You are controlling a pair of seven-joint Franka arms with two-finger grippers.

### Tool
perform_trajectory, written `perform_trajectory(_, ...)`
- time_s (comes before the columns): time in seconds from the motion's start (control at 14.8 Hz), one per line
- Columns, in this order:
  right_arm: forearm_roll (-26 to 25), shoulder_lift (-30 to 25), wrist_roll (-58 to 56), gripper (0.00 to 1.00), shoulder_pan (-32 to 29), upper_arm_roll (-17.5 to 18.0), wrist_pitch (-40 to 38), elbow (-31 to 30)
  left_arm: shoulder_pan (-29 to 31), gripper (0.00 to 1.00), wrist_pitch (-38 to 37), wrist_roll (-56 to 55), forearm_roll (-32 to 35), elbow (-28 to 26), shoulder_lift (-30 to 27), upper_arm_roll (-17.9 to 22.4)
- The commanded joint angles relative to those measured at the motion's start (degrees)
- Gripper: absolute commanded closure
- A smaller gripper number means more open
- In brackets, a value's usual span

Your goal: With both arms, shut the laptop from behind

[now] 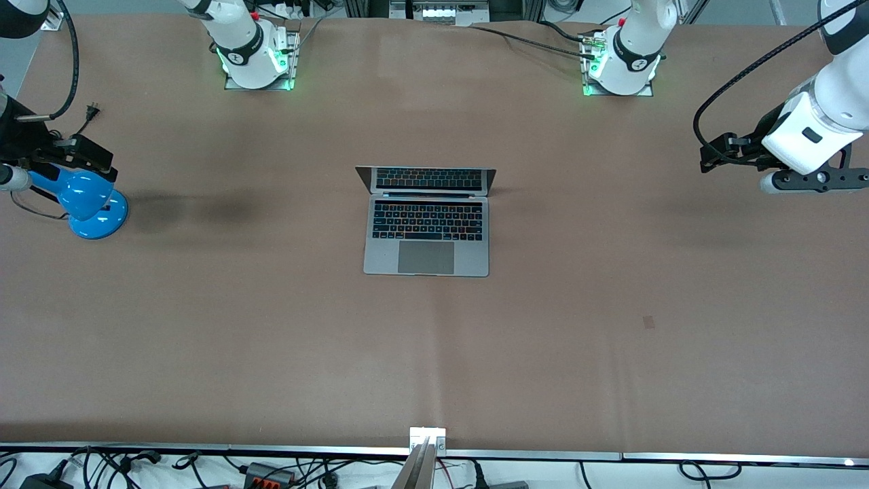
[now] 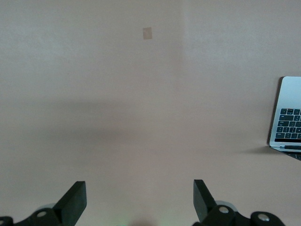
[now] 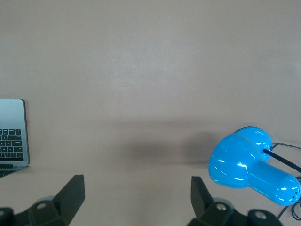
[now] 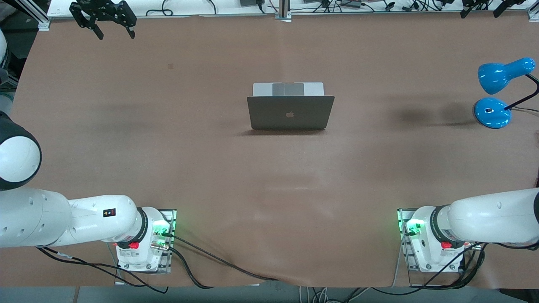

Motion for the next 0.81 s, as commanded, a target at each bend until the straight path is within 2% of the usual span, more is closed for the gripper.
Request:
perform_trajectory(0.0, 0.0, -2.3, -0.9, 0.00, 0.4, -0.2, -0.2, -1.6, 0.4, 0.00, -1.1, 0.1, -0.4, 0.6, -0.4, -0.1)
perform_trajectory(0.54, 0.0, -1.9, -1.1, 0.00, 0.4, 0.0, -0.7, -1.5, 0.6, 0.00, -1.3, 0.4, -0.3, 1.0, -0.1, -0.1)
perform_trajectory(0.61, 0.0, -1.7, -1.0, 0.00, 0.5, 0.0, -0.8, -1.5, 0.8, 0.18, -1.4, 0.4, -0.4, 1.1, -0.1, -0.1)
perform_trajectory(0.74, 0.0, -1.4, -0.9, 0.00, 0.5, 0.0, -0.8, -1.5, 0.7, 0.81, -2.8, 0.5, -0.3, 1.2, -0.3, -0.2)
